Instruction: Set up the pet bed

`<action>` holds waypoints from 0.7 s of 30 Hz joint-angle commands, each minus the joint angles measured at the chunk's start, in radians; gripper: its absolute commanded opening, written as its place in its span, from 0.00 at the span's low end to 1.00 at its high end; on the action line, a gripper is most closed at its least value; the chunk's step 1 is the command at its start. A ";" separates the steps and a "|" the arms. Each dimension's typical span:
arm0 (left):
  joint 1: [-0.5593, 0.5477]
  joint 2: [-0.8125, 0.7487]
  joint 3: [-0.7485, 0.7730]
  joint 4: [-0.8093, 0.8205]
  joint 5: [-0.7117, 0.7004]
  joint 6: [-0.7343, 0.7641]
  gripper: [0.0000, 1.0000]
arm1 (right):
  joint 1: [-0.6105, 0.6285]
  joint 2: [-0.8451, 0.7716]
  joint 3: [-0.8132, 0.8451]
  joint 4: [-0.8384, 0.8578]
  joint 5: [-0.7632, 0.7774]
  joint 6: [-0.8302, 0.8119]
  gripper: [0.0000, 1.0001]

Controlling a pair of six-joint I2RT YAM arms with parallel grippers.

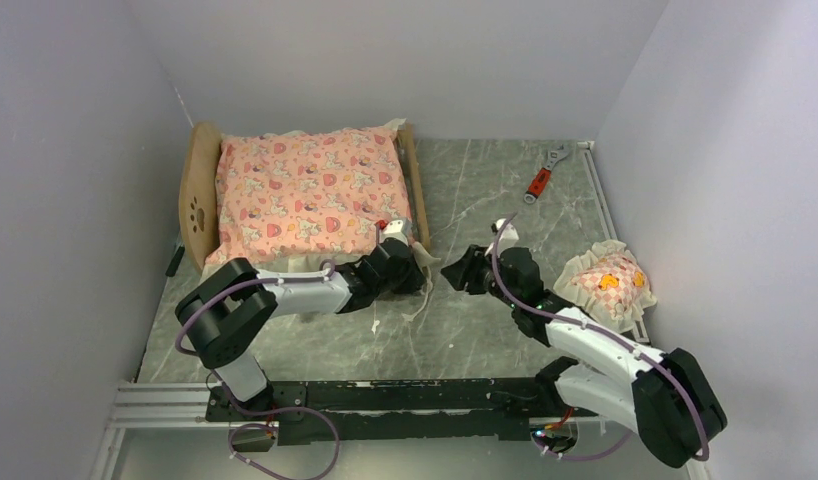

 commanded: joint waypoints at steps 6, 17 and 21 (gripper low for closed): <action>0.008 0.012 0.035 -0.004 0.024 -0.015 0.09 | -0.178 0.200 -0.018 0.150 -0.099 0.103 0.31; 0.012 0.013 0.034 0.002 0.035 -0.016 0.10 | -0.188 0.590 0.064 0.613 -0.398 0.112 0.24; 0.014 0.017 0.033 0.006 0.040 -0.016 0.10 | -0.189 0.664 0.065 0.744 -0.458 0.157 0.27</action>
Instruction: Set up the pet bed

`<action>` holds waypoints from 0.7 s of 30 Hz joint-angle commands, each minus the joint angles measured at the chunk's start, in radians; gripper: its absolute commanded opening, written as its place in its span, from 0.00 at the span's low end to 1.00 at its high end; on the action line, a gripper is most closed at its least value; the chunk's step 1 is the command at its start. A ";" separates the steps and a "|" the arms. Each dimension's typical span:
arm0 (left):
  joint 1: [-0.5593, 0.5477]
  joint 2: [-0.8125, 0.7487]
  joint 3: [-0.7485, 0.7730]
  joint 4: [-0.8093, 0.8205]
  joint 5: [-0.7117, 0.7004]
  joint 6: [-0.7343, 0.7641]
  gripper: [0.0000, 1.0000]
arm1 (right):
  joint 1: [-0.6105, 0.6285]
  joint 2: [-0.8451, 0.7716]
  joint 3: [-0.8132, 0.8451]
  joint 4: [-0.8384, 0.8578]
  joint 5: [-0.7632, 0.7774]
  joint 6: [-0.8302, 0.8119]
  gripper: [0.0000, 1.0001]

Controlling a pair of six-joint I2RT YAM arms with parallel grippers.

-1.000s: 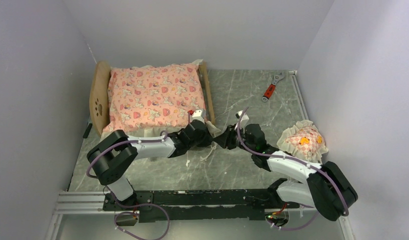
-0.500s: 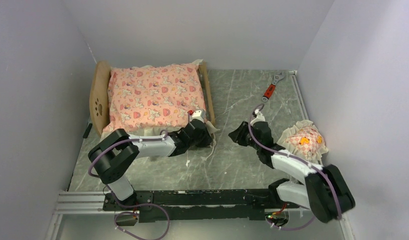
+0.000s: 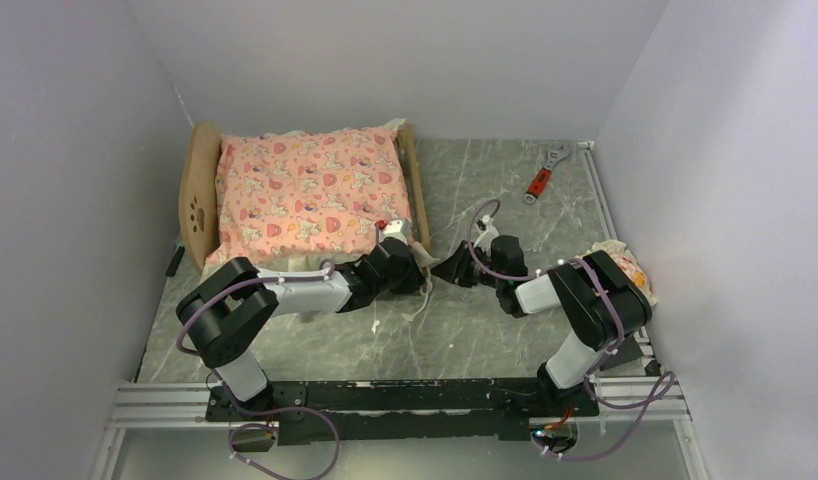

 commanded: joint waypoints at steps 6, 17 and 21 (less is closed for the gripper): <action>0.006 -0.003 0.030 0.005 0.015 -0.002 0.10 | -0.003 0.119 0.026 0.377 -0.162 0.101 0.28; 0.005 0.000 0.049 -0.021 0.015 -0.017 0.10 | -0.003 -0.192 -0.105 0.025 0.083 -0.149 0.47; 0.004 0.001 0.062 -0.051 0.008 -0.032 0.10 | 0.016 -0.293 -0.193 0.052 0.131 -0.224 0.53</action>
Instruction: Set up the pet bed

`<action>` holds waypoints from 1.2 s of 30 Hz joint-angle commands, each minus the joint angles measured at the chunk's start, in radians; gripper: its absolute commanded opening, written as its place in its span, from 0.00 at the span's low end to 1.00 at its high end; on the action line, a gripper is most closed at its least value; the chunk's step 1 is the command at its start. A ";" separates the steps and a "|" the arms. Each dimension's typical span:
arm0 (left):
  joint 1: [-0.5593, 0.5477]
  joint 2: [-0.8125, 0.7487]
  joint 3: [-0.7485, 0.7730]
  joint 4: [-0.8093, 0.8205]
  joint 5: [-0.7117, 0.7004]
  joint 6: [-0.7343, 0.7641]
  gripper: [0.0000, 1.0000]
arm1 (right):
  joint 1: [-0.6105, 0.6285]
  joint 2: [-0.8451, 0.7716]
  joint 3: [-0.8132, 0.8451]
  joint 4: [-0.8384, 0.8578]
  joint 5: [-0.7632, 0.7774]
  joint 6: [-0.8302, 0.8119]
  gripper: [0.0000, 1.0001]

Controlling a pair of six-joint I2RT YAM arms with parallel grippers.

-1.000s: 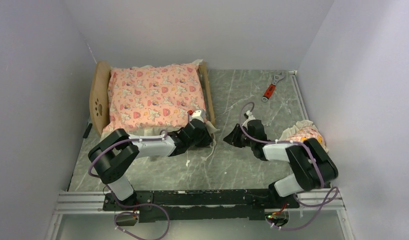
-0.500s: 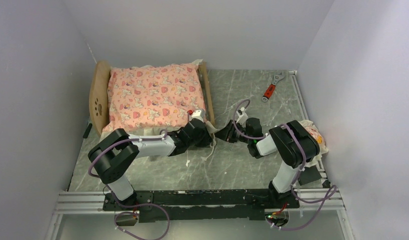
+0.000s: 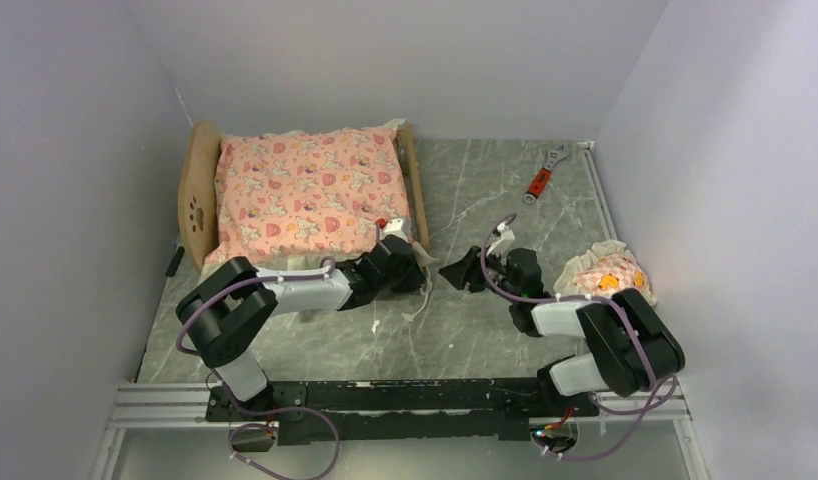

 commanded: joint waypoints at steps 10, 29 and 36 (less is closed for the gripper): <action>0.002 0.008 0.074 -0.083 0.000 -0.059 0.12 | 0.255 -0.235 -0.156 0.038 0.249 -0.353 0.70; 0.002 0.034 0.115 -0.105 0.028 -0.088 0.14 | 0.352 0.012 0.006 0.076 0.345 -0.456 0.72; 0.001 0.032 0.117 -0.121 0.030 -0.095 0.16 | 0.355 0.054 0.018 0.109 0.370 -0.473 0.42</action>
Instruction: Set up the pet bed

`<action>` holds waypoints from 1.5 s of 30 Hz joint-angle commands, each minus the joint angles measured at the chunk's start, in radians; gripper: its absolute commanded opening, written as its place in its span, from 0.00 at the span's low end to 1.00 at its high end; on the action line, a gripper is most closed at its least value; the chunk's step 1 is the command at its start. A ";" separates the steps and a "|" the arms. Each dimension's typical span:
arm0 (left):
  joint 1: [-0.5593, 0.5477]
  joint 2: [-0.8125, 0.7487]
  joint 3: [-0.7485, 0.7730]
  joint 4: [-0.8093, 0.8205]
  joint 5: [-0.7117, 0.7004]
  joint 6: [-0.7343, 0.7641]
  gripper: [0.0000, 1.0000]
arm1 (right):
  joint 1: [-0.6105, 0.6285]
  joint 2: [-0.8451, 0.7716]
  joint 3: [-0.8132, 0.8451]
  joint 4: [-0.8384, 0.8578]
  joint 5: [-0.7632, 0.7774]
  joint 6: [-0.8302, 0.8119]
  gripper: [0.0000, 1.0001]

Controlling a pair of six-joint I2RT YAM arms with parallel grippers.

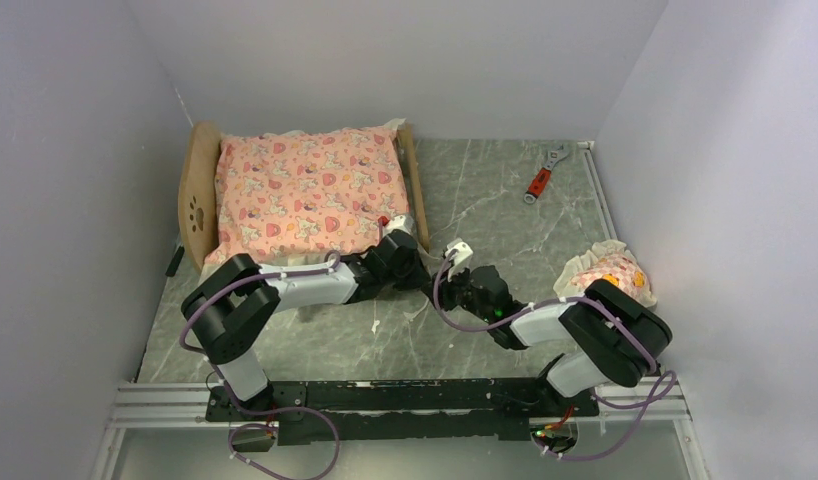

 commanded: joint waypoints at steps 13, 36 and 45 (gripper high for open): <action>0.001 -0.073 0.050 -0.118 -0.020 0.028 0.41 | -0.006 0.014 0.034 0.076 -0.076 -0.021 0.01; 0.002 -0.125 -0.017 -0.112 -0.166 -0.090 0.45 | -0.043 0.055 0.045 0.102 -0.177 0.026 0.00; 0.008 -0.049 -0.016 -0.071 -0.148 -0.121 0.45 | -0.046 0.050 0.037 0.121 -0.188 0.039 0.00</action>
